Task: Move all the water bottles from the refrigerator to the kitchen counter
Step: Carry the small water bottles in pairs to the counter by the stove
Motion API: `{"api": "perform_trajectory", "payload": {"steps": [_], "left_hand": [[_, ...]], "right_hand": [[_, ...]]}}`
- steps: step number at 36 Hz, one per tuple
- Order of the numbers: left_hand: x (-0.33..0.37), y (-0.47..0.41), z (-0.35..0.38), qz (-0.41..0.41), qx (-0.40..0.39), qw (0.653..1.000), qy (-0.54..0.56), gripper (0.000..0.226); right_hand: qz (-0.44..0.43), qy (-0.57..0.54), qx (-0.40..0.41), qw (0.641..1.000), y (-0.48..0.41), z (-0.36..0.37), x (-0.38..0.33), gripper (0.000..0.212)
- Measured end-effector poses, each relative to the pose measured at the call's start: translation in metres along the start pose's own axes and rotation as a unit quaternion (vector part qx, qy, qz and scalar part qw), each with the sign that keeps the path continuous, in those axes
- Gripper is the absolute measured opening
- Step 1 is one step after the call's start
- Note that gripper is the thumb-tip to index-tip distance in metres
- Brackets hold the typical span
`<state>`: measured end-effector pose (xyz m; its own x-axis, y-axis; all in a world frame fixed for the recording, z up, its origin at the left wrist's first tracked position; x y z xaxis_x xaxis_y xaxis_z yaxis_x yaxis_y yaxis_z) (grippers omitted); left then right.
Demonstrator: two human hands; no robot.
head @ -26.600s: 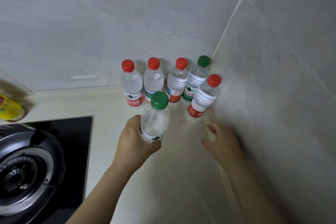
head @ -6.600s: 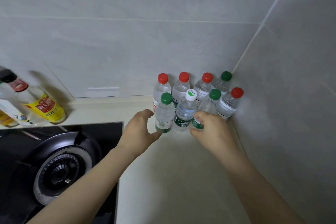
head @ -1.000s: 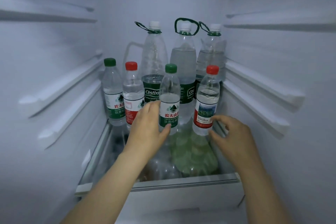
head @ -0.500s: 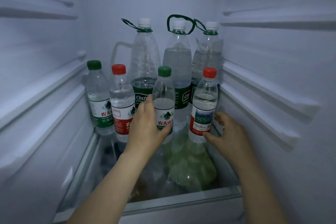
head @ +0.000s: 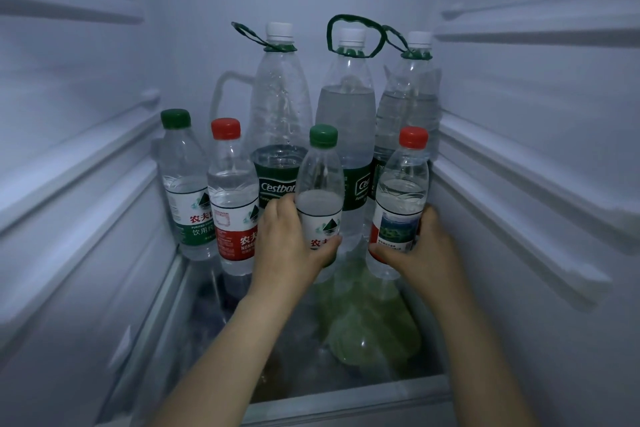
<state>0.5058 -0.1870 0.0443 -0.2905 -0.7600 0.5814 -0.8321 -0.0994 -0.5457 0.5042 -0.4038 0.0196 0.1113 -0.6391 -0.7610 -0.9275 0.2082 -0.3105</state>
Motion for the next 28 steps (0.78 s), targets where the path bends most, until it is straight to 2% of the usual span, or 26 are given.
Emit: {"api": "perform_trajectory", "payload": {"steps": [16, 28], "left_hand": [[0.007, 0.017, 0.000, -0.022, -0.049, 0.993, 0.107, 0.055], [0.031, 0.053, -0.043, -0.028, -0.045, 0.984, 0.170, 0.054]], "right_hand": [[0.020, -0.048, 0.033, 0.998, 0.020, -0.002, 0.003, 0.060], [0.031, -0.082, 0.043, 0.995, 0.071, -0.021, -0.006, 0.067]]}}
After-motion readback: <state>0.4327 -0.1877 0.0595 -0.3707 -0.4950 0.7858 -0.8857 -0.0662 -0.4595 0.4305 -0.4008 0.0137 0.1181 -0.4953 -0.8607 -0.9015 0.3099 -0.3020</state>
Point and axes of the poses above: each hand's wrist, its own y-axis away from the middle knuckle, its own z-axis out of the palm, x = y × z, the point moved 10 cm from there along -y, towards the middle knuckle
